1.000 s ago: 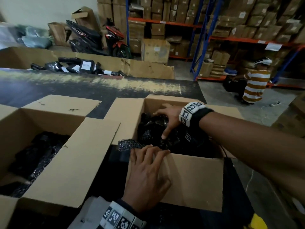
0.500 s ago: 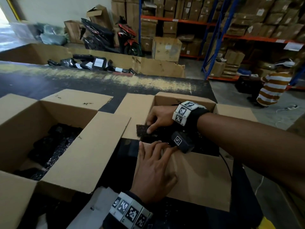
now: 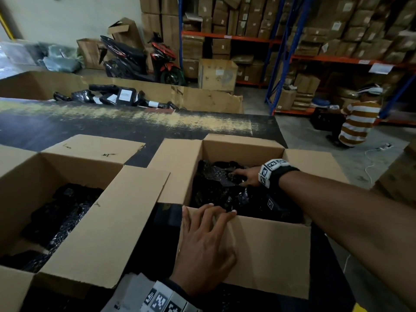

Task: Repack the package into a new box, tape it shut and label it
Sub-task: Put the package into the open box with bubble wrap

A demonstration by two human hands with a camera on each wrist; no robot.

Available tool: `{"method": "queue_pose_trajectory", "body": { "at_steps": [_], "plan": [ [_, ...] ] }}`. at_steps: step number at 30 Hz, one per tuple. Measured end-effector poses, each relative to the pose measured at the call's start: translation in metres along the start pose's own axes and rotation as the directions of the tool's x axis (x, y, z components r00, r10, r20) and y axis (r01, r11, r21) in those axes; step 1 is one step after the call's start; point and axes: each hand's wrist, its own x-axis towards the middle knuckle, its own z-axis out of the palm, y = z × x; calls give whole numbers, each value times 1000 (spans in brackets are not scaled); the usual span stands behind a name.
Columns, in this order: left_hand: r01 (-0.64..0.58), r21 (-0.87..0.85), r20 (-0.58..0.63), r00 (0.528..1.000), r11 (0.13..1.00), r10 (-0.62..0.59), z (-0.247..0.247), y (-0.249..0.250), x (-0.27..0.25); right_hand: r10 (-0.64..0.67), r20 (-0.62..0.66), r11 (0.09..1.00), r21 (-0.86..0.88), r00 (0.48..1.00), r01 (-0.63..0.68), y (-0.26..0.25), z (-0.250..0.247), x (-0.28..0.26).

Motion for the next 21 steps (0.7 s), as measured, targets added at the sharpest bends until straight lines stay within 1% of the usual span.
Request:
{"method": "queue_pose_trajectory", "body": {
  "at_steps": [3, 4, 6, 8, 9, 10, 13, 14, 15, 17, 19, 21],
  "plan": [
    [10, 2, 23, 1000, 1000, -10, -3, 2, 0, 1, 18, 1000, 21, 1000, -2, 2, -2, 2],
    [10, -1, 28, 1000, 1000, -10, -3, 1, 0, -13, -12, 1000, 16, 1000, 14, 1, -9, 0],
    [7, 9, 38, 999, 1000, -7, -3, 0, 0, -54, -119, 998, 8, 991, 55, -3, -30, -13],
    [7, 15, 38, 999, 1000, -7, -2, -1, 1, -78, -223, 993, 74, 972, 97, -7, -49, -25],
    [7, 15, 41, 999, 1000, -8, -2, -1, 1, -92, -237, 988, 97, 967, 118, -10, -53, -30],
    [6, 16, 43, 999, 1000, -7, -2, -1, 1, -102, -224, 987, 102, 969, 128, -13, -54, -35],
    [-6, 27, 44, 999, 1000, 5, -3, -2, 1, -65, -109, 996, 58, 992, 71, -17, -42, -43],
    [-13, 33, 48, 999, 999, 11, -4, -2, 1, -62, -112, 996, 58, 992, 69, -18, -40, -47],
    [-21, 32, 54, 998, 999, 19, -5, -2, 2, -67, -146, 994, 76, 987, 79, -17, -42, -54],
    [-34, 4, 60, 998, 999, 34, -8, -6, 3, -89, -249, 987, 110, 965, 119, -19, -54, -70],
    [-70, -56, 55, 996, 996, 73, -11, -7, 1, -86, -328, 983, 123, 941, 133, -21, -66, -98],
    [-83, -236, -9, 996, 968, 83, -18, -10, -2, -52, -393, 977, 170, 918, 128, -22, -72, -128]
  ]
}}
